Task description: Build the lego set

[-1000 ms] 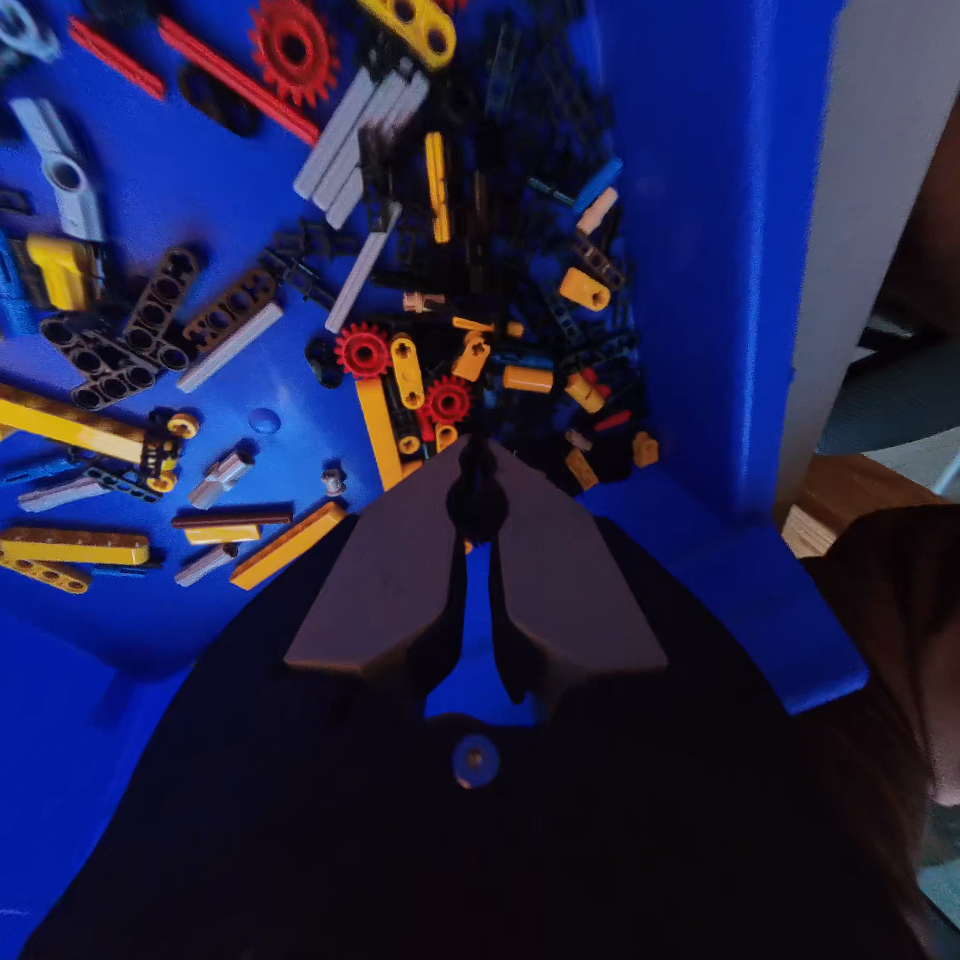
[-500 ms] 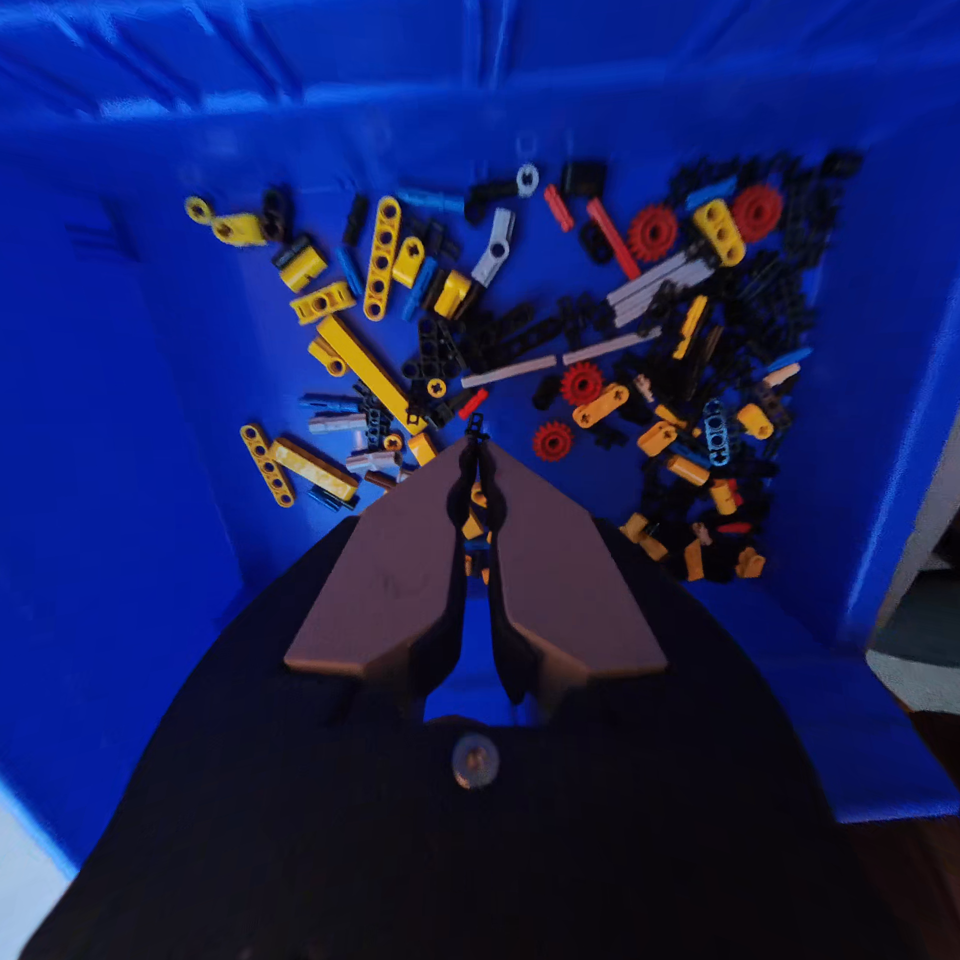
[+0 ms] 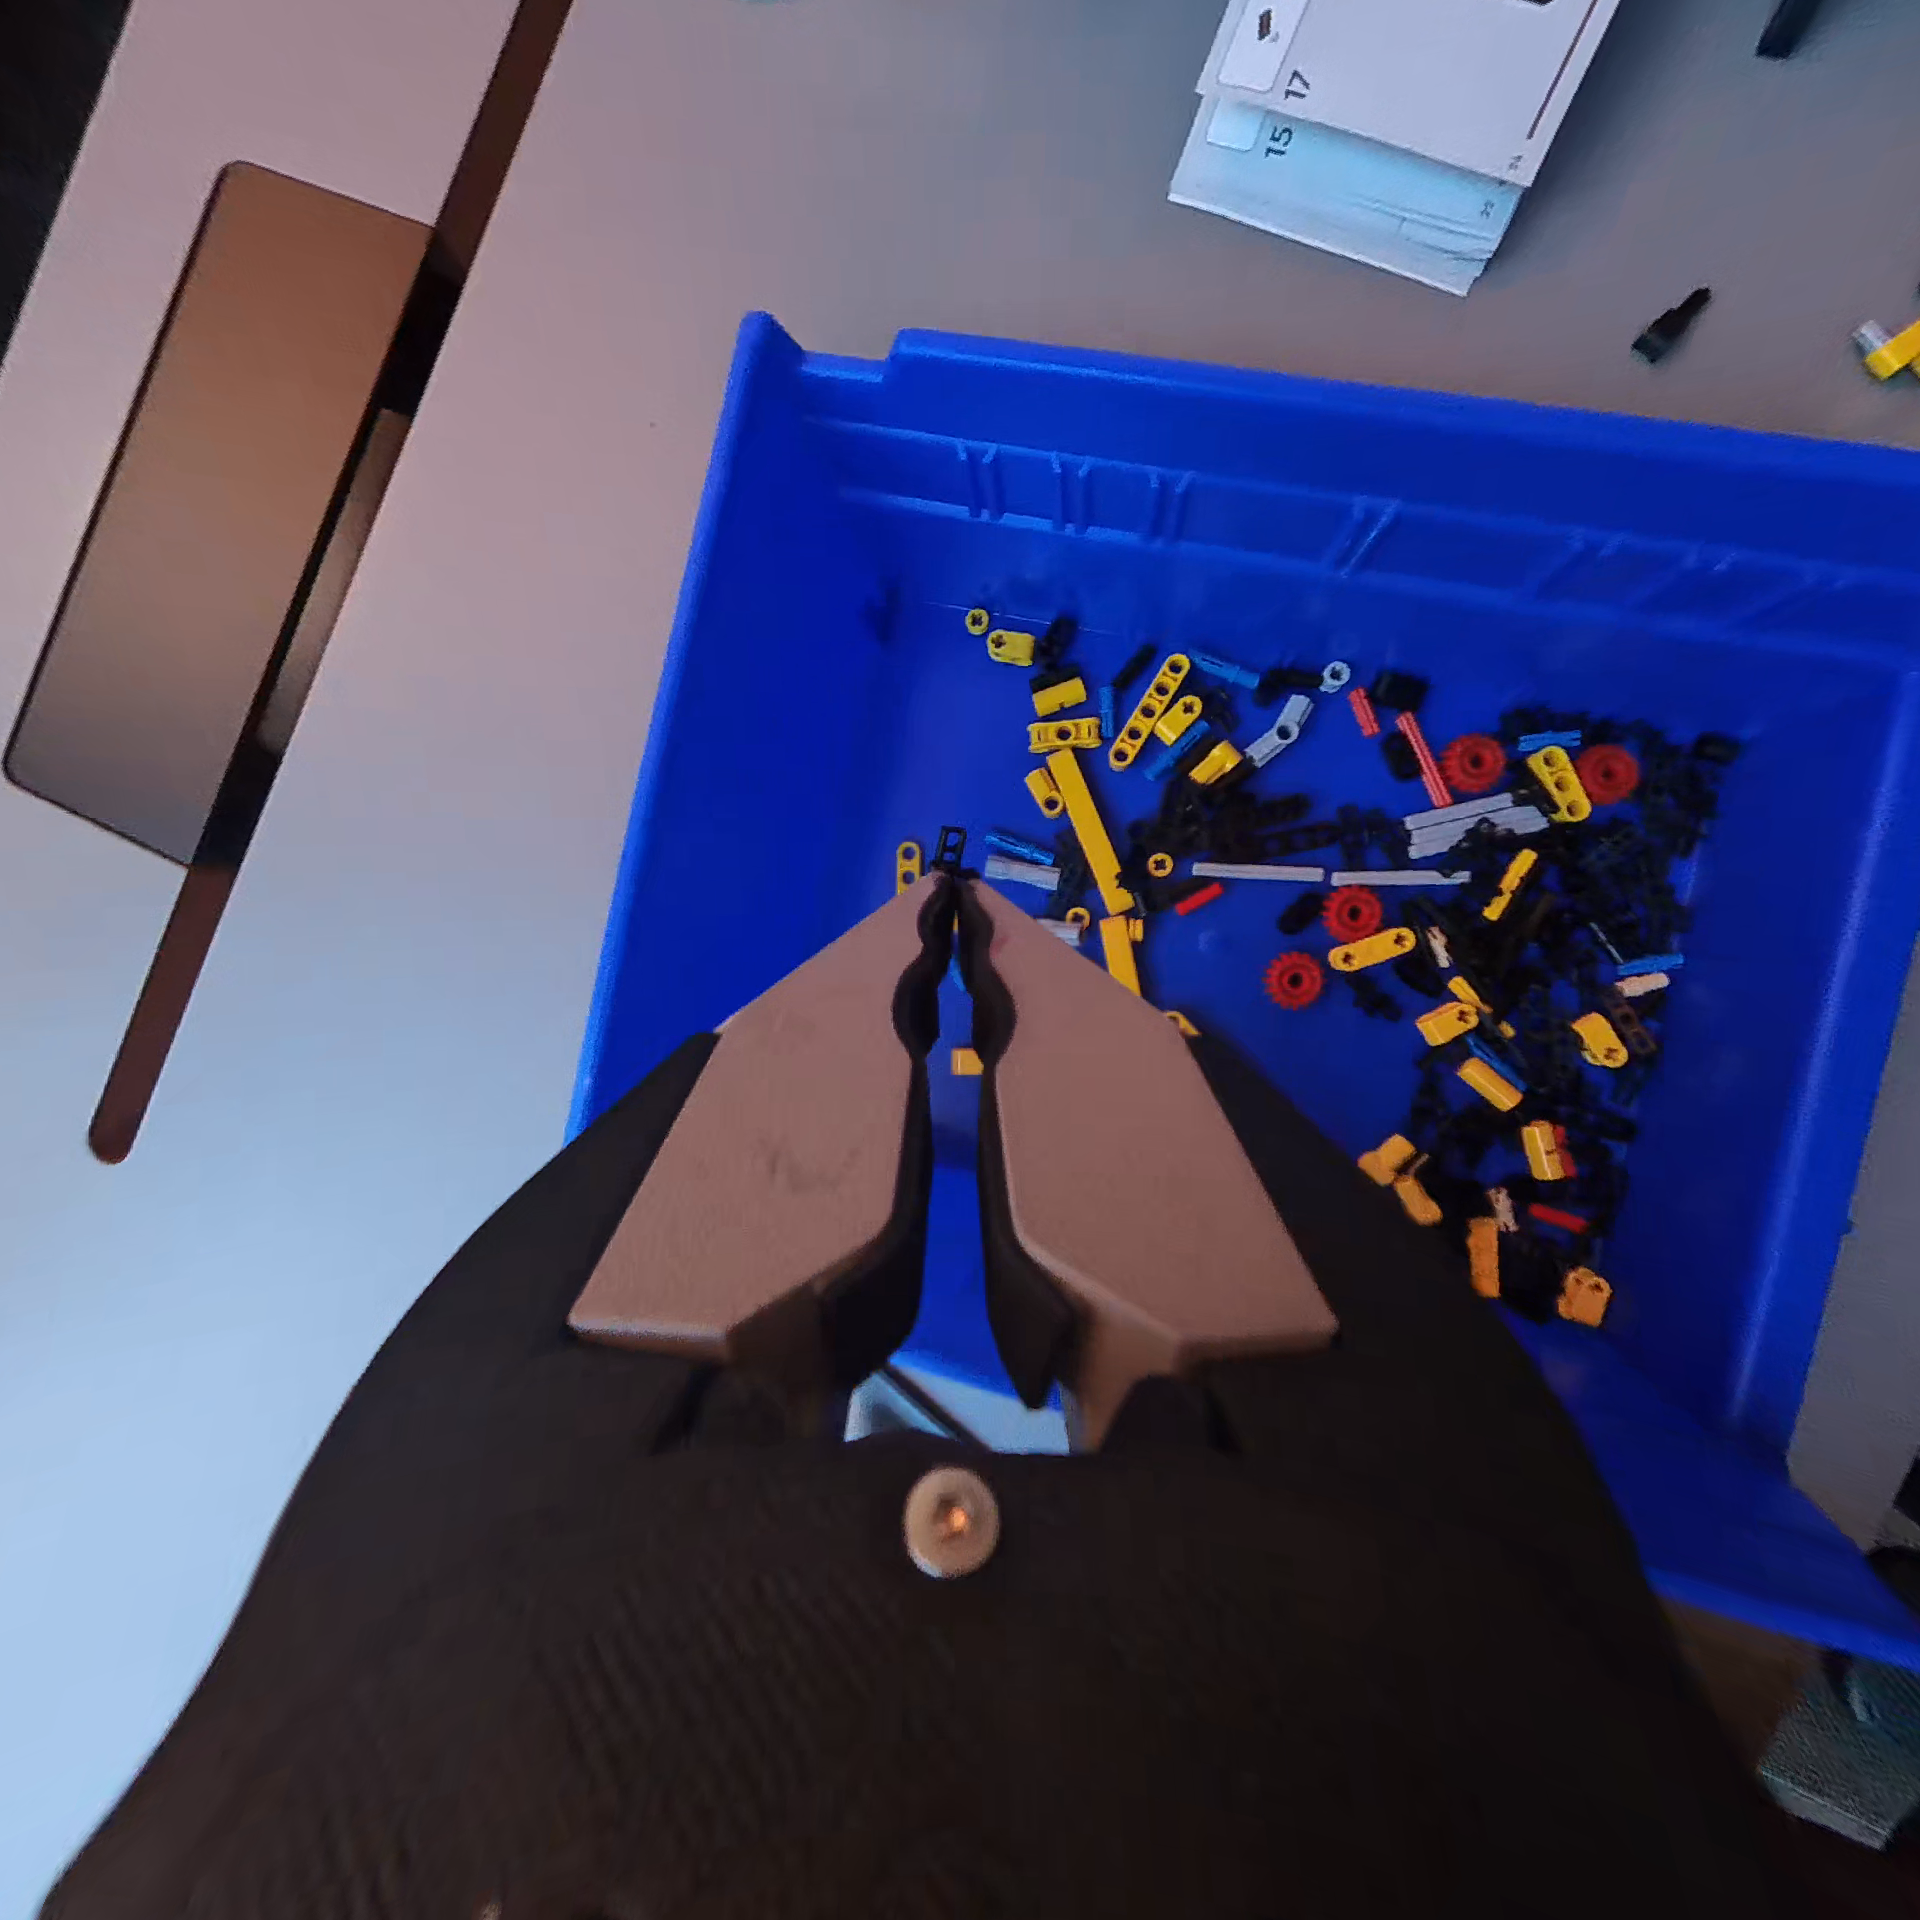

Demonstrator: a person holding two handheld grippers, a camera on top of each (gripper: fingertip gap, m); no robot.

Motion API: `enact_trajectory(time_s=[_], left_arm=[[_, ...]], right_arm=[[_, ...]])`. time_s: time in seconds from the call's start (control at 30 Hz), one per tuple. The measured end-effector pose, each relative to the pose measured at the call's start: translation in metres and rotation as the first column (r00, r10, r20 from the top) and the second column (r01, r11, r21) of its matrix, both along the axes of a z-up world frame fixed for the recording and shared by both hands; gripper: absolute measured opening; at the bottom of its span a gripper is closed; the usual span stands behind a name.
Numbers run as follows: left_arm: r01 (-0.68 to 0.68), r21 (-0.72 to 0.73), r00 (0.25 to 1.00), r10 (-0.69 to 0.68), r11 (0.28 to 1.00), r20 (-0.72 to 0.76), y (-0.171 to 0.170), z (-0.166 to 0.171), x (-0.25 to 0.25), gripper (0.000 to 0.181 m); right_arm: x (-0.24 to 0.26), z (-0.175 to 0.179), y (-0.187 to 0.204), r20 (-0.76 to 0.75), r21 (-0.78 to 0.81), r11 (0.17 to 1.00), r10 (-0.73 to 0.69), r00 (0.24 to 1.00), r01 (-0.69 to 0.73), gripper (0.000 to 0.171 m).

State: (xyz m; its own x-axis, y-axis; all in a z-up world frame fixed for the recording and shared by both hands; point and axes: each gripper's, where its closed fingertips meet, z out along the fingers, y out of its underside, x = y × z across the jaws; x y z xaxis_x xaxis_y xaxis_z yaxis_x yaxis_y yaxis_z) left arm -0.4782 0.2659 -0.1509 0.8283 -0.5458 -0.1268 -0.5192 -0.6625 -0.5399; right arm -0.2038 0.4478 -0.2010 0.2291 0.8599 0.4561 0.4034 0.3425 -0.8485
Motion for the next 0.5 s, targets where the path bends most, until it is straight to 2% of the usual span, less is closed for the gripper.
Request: enact_trajectory(time_s=[0.03,0.5], left_arm=[[-0.001,0.006,1.000,0.001,1.000,0.000,-0.0008,0.0020,-0.0013,0.000],[0.022,0.003,1.000,-0.022,1.000,-0.016,-0.0026,0.0006,0.0011,0.000]], right_arm=[[0.0001,-0.0004,0.0004,0.001,-0.001,1.000,-0.001,1.000,0.001,0.006],[0.0012,-0.0002,0.0025,0.001,0.001,1.000,-0.010,1.000,0.010,0.005]])
